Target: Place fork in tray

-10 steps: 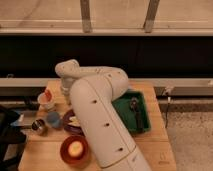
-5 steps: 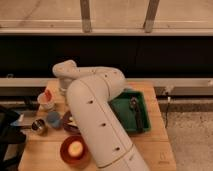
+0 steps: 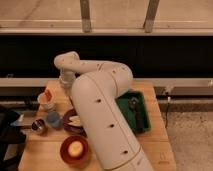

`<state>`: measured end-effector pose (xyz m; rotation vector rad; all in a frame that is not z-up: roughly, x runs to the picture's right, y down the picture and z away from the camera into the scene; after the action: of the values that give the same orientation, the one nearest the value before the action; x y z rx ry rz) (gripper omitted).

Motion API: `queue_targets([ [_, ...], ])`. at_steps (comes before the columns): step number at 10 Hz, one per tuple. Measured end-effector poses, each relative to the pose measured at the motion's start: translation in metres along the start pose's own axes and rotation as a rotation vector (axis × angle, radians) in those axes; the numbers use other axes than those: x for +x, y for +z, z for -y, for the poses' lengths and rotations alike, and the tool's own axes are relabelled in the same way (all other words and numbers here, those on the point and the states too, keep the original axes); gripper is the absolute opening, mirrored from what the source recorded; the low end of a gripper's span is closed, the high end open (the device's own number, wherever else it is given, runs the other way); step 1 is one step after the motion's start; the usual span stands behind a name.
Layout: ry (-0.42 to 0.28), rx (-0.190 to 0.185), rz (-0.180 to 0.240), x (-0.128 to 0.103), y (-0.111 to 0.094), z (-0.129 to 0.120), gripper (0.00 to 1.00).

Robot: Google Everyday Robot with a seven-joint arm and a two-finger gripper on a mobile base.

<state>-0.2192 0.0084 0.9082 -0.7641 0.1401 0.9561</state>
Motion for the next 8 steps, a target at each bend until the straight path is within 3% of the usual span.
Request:
queue_targets([
  [2,0.009,-0.008,0.060,-0.003,-0.027,0.007,0.00],
  [4,0.020,-0.032,0.114,0.003,-0.040,0.014,0.00],
  [8,0.069,-0.072,0.182,0.021,-0.059,0.034,0.00],
])
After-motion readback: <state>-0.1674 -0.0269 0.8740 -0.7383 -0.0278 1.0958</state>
